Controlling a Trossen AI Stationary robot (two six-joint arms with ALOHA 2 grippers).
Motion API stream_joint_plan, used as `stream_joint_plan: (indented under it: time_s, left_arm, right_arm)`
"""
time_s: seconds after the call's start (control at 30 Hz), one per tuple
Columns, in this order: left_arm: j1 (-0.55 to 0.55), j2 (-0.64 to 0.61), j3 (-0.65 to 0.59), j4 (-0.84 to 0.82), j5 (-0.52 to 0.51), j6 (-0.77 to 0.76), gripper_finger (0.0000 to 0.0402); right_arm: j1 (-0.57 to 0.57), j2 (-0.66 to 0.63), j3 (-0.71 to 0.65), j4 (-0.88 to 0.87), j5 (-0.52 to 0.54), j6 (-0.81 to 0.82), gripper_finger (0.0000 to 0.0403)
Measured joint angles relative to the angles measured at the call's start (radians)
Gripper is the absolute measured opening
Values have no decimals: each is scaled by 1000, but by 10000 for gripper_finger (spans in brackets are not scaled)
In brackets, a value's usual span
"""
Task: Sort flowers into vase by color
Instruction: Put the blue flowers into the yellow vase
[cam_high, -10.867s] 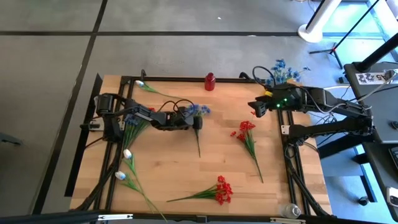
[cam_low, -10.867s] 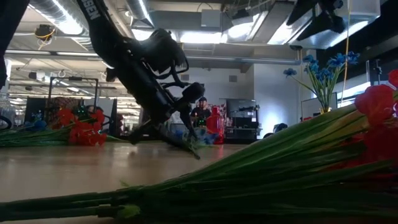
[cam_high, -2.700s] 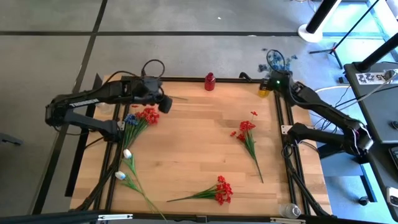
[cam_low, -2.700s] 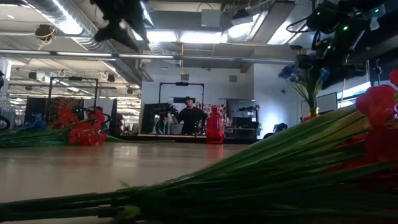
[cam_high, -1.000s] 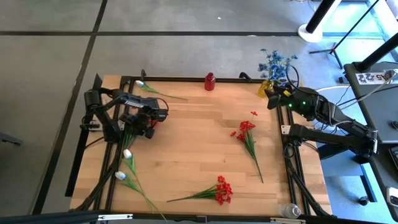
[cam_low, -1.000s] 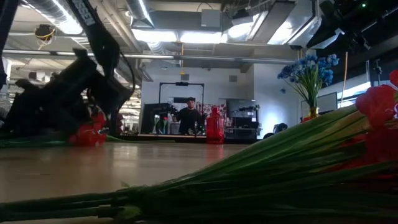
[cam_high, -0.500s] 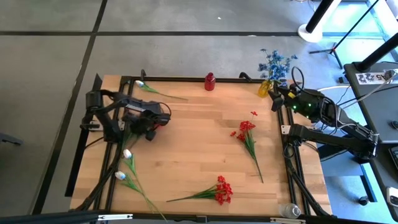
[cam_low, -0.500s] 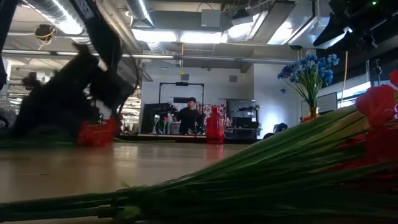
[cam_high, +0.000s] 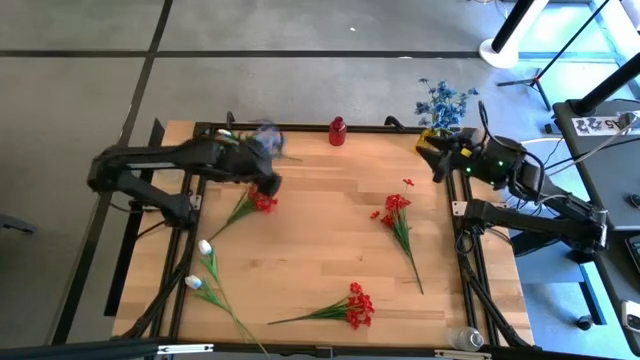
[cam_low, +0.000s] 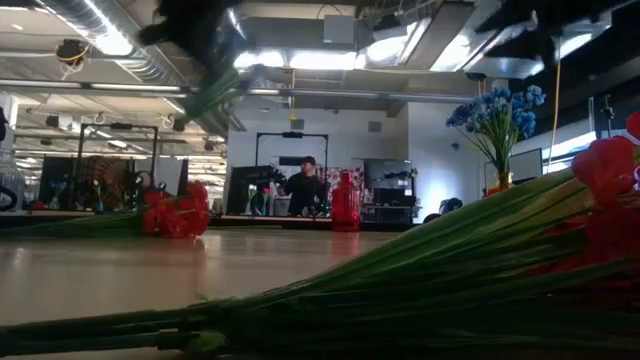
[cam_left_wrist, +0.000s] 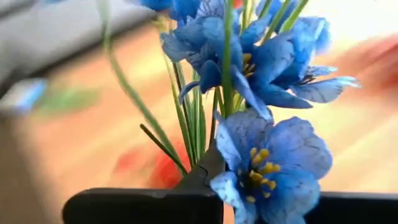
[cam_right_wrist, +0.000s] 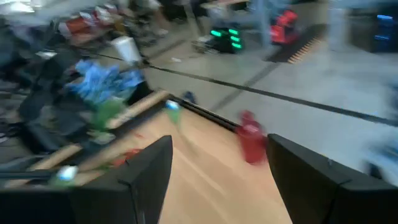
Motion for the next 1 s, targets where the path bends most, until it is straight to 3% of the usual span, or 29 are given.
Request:
stream_joint_plan:
  time_s: [0.2,0.37,0.5,0.67,1.0]
  left_arm:
    - [-33,-51,-32,640,3,332,2]
    - [-38,-7,-60,989,160,516,2]
    - [-38,52,-62,1094,275,561,2]
    - [-38,120,-62,1204,409,573,2]
    - [-33,144,-61,1237,428,598,4]
  right_arm:
    - [29,208,1,226,-251,-7,259]
    - [168,413,4,527,-270,-2,259]
    - [247,545,76,577,-222,-5,259]
    - [283,651,204,480,-204,-26,259]
    - [282,710,312,372,-262,-26,259]
